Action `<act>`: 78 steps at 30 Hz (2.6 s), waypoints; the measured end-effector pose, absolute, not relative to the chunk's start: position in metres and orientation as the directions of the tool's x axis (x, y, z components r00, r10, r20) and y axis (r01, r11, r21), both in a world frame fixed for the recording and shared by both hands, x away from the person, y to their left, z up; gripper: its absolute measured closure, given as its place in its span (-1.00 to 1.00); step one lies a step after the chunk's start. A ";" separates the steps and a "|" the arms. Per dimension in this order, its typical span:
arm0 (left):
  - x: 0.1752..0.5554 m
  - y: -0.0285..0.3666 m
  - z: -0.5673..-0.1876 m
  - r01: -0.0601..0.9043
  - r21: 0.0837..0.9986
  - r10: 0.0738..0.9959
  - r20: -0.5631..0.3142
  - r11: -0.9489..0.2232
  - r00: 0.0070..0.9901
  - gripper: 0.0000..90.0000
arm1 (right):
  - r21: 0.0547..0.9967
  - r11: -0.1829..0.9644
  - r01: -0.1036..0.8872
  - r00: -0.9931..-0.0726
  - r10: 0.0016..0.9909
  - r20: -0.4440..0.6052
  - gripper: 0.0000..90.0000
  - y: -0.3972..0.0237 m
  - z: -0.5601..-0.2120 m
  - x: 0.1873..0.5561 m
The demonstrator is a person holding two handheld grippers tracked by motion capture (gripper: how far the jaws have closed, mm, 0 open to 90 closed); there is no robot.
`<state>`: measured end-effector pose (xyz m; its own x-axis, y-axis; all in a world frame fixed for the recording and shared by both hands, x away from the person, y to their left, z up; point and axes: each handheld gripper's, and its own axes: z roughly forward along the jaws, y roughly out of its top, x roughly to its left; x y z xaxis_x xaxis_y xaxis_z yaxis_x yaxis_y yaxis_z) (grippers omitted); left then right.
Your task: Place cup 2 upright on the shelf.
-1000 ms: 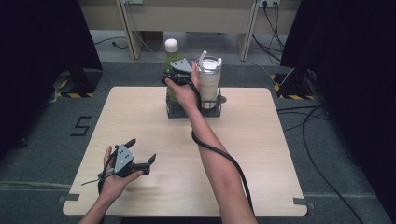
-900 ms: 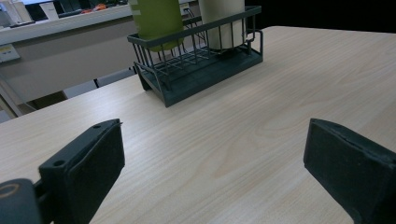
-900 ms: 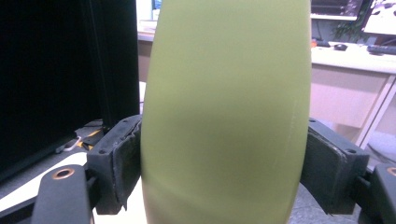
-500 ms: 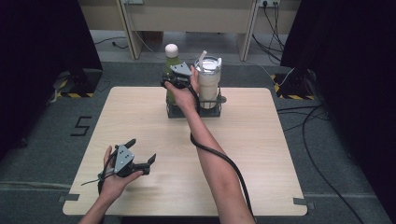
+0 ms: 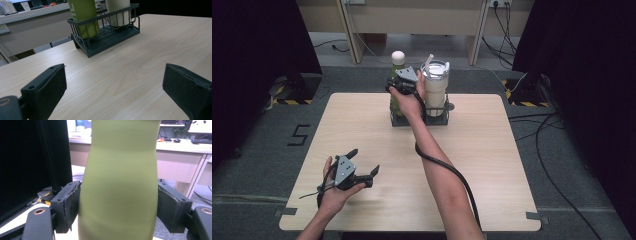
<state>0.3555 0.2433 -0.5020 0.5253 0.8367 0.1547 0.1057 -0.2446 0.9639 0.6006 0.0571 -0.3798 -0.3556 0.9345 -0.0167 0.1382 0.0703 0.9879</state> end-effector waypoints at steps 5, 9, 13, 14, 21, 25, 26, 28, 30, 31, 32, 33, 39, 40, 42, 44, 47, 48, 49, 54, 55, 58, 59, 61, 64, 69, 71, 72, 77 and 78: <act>0.356 0.243 -0.502 0.105 0.963 0.836 0.156 -0.246 0.527 -0.90 | 0.989 0.065 0.136 -0.360 0.933 -0.012 -0.51 0.058 -0.377 0.598; 0.355 0.242 -0.502 0.104 0.963 0.834 0.159 -0.250 0.528 -0.90 | 0.988 0.076 0.136 -0.358 0.933 -0.022 -0.59 0.059 -0.377 0.595; 0.356 0.242 -0.502 0.103 0.962 0.833 0.160 -0.251 0.529 -0.90 | 0.986 0.086 0.139 -0.351 0.936 -0.033 -0.66 0.061 -0.380 0.593; 0.356 0.241 -0.502 0.103 0.962 0.833 0.160 -0.251 0.530 -0.90 | 0.986 0.090 0.141 -0.349 0.937 -0.035 -0.66 0.061 -0.380 0.592; 0.356 0.241 -0.502 0.105 0.962 0.833 0.159 -0.251 0.530 -0.90 | 0.984 0.093 0.149 -0.339 0.940 -0.038 -0.67 0.060 -0.385 0.587; 0.356 0.241 -0.502 0.105 0.962 0.833 0.161 -0.253 0.529 -0.90 | 0.984 0.099 0.151 -0.342 0.939 -0.042 -0.67 0.058 -0.387 0.582; 0.356 0.241 -0.502 0.105 0.962 0.833 0.161 -0.253 0.529 -0.90 | 0.984 0.102 0.147 -0.346 0.937 -0.045 -0.67 0.058 -0.387 0.580; 0.356 0.240 -0.502 0.105 0.961 0.833 0.162 -0.254 0.530 -0.90 | 0.984 0.107 0.144 -0.349 0.936 -0.051 -0.67 0.057 -0.387 0.577; 0.355 0.240 -0.502 0.105 0.962 0.832 0.161 -0.253 0.530 -0.90 | 0.984 0.105 0.144 -0.351 0.935 -0.049 -0.67 0.055 -0.387 0.574; 0.355 0.240 -0.502 0.105 0.962 0.833 0.161 -0.253 0.530 -0.90 | 0.984 0.104 0.142 -0.350 0.936 -0.049 -0.67 0.054 -0.387 0.573; 0.355 0.240 -0.503 0.106 0.961 0.833 0.161 -0.254 0.530 -0.90 | 0.985 0.103 0.142 -0.350 0.935 -0.048 -0.67 0.052 -0.387 0.571; 0.356 0.240 -0.503 0.106 0.961 0.832 0.163 -0.256 0.530 -0.90 | 0.984 0.107 0.141 -0.353 0.934 -0.051 -0.67 0.051 -0.387 0.569; 0.355 0.239 -0.503 0.106 0.961 0.832 0.164 -0.257 0.529 -0.90 | 0.984 0.119 0.136 -0.354 0.933 -0.064 -0.67 0.041 -0.386 0.563; 0.355 0.239 -0.503 0.108 0.960 0.833 0.163 -0.257 0.529 -0.90 | 0.984 0.121 0.134 -0.355 0.933 -0.067 -0.67 0.040 -0.386 0.562; 0.355 0.240 -0.503 0.108 0.961 0.833 0.163 -0.256 0.528 -0.90 | 0.984 0.121 0.133 -0.356 0.932 -0.067 -0.67 0.037 -0.386 0.560; 0.355 0.240 -0.503 0.107 0.961 0.834 0.164 -0.256 0.527 -0.90 | 0.984 0.116 0.133 -0.358 0.932 -0.062 -0.67 0.034 -0.385 0.558; 0.355 0.240 -0.503 0.107 0.961 0.836 0.164 -0.256 0.524 -0.90 | 0.984 0.119 0.132 -0.365 0.929 -0.063 -0.67 0.030 -0.385 0.553; 0.355 0.240 -0.503 0.107 0.961 0.836 0.164 -0.256 0.524 -0.90 | 0.984 0.121 0.132 -0.370 0.927 -0.064 -0.67 0.028 -0.385 0.552; 0.355 0.240 -0.503 0.107 0.961 0.836 0.165 -0.256 0.524 -0.90 | 0.984 0.118 0.135 -0.377 0.924 -0.059 -0.67 0.026 -0.386 0.550; 0.355 0.240 -0.503 0.107 0.960 0.835 0.166 -0.259 0.525 -0.90 | 0.981 0.129 0.142 -0.388 0.919 -0.065 -0.67 0.018 -0.391 0.544; 0.355 0.240 -0.503 0.107 0.960 0.835 0.166 -0.259 0.525 -0.90 | 0.981 0.134 0.143 -0.392 0.918 -0.068 -0.67 0.016 -0.392 0.542; 0.355 0.240 -0.503 0.108 0.960 0.836 0.166 -0.259 0.523 -0.90 | 0.979 0.144 0.147 -0.406 0.911 -0.073 -0.67 0.010 -0.394 0.538; 0.355 0.240 -0.503 0.109 0.960 0.836 0.166 -0.259 0.523 -0.90 | 0.978 0.143 0.152 -0.407 0.911 -0.070 -0.67 0.008 -0.394 0.536; 0.355 0.241 -0.503 0.109 0.960 0.837 0.167 -0.259 0.522 -0.90 | 0.977 0.154 0.147 -0.411 0.908 -0.081 -0.67 0.003 -0.395 0.532; 0.354 0.242 -0.503 0.108 0.960 0.837 0.168 -0.259 0.521 -0.90 | 0.978 0.151 0.147 -0.411 0.908 -0.079 -0.67 -0.006 -0.395 0.527; 0.354 0.242 -0.503 0.109 0.960 0.839 0.165 -0.256 0.518 -0.90 | 0.979 0.140 0.151 -0.404 0.912 -0.068 -0.66 -0.022 -0.396 0.518; 0.354 0.242 -0.503 0.111 0.959 0.838 0.168 -0.261 0.518 -0.90 | 0.980 0.130 0.154 -0.401 0.914 -0.058 -0.67 -0.028 -0.397 0.515; 0.354 0.242 -0.503 0.111 0.959 0.838 0.168 -0.261 0.518 -0.90 | 0.980 0.128 0.155 -0.400 0.915 -0.056 -0.66 -0.031 -0.398 0.513; 0.354 0.242 -0.503 0.111 0.957 0.837 0.173 -0.267 0.519 -0.90 | 0.979 0.129 0.158 -0.395 0.917 -0.057 -0.66 -0.045 -0.403 0.506; 0.354 0.242 -0.503 0.111 0.957 0.838 0.173 -0.266 0.518 -0.90 | 0.979 0.127 0.162 -0.391 0.919 -0.054 -0.66 -0.048 -0.404 0.505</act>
<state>0.3537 0.2423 -0.5034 0.5182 0.8376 0.1729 0.1112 -0.2664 0.9574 0.5047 -0.0483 -0.4039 -0.3910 0.9188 -0.0539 0.1623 0.1265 0.9786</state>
